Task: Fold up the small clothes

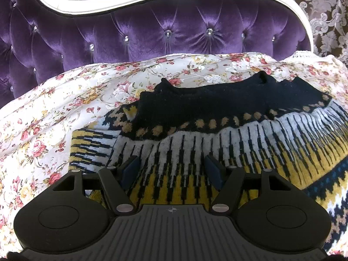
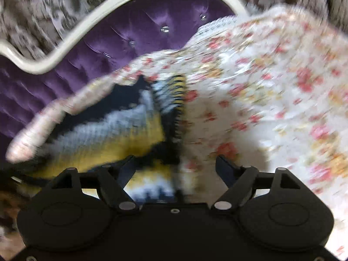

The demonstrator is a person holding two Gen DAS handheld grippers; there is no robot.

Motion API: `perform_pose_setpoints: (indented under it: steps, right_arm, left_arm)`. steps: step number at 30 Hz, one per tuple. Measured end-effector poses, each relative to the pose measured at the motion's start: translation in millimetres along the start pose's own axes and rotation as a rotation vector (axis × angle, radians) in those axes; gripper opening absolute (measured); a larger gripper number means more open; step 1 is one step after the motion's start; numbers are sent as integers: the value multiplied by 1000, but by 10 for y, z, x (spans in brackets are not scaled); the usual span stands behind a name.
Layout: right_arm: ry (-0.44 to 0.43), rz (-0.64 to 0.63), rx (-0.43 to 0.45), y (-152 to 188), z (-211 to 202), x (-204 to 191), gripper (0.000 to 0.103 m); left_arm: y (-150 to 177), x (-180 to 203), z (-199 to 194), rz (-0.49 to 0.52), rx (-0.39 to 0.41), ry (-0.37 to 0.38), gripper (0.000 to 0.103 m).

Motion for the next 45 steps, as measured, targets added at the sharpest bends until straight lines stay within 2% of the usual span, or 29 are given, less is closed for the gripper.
perform_pose_setpoints:
  steps: [2,6,7,9,10,14,19,23,29,36,38,43,45]
  right_arm:
    - [-69,51,-35,-21,68,1,84]
    - [-156,126,-21,-106,192,2,86]
    - [-186,152,-24,-128,227,1,89]
    - [-247,189,-16,-140,259,-18,103]
    - [-260,202,-8,-131,258,-28,103]
    - [-239,221,5,-125,254,-45,103]
    - [-241,224,6,-121,263,-60,103]
    - [-263,226,-9,-123,263,-18,103]
    - [-266,216,-19,-119,261,-20,103]
    - [-249,195,-35,-91,235,-47,103]
    - [-248,199,-39,-88,233,-43,103]
    - [-242,178,-41,-70,226,-59,103]
    - [-239,156,-39,-61,223,-70,103]
  left_arm:
    - [-1,-2,0,1,-1,1,65]
    - [-1,-6,5,1,-7,1,65]
    - [0,-8,6,1,-8,1,65]
    - [-2,-5,8,3,-10,-1,65]
    - [-4,-6,8,2,-12,-1,65]
    - [-20,2,2,8,-19,-7,65]
    - [-93,-19,-63,-39,-72,13,62]
    - [-73,84,-287,-84,-78,70,62]
    - [202,304,-689,-148,-95,180,62]
    - [509,659,-907,-137,-85,238,62]
    - [555,761,-876,-111,-69,231,62]
    - [541,883,-679,-40,-1,130,62]
    - [546,876,-605,-35,-9,108,62]
Point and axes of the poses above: each gripper's, at about its wrist camera, not at the fingertips, and z roughly the way its jaws point, x to its right, y to its underside, the point moved 7 cm from there along z, roughly the way its jaws point, and after that the axes turned 10 degrees about y, right-handed, at the moved point
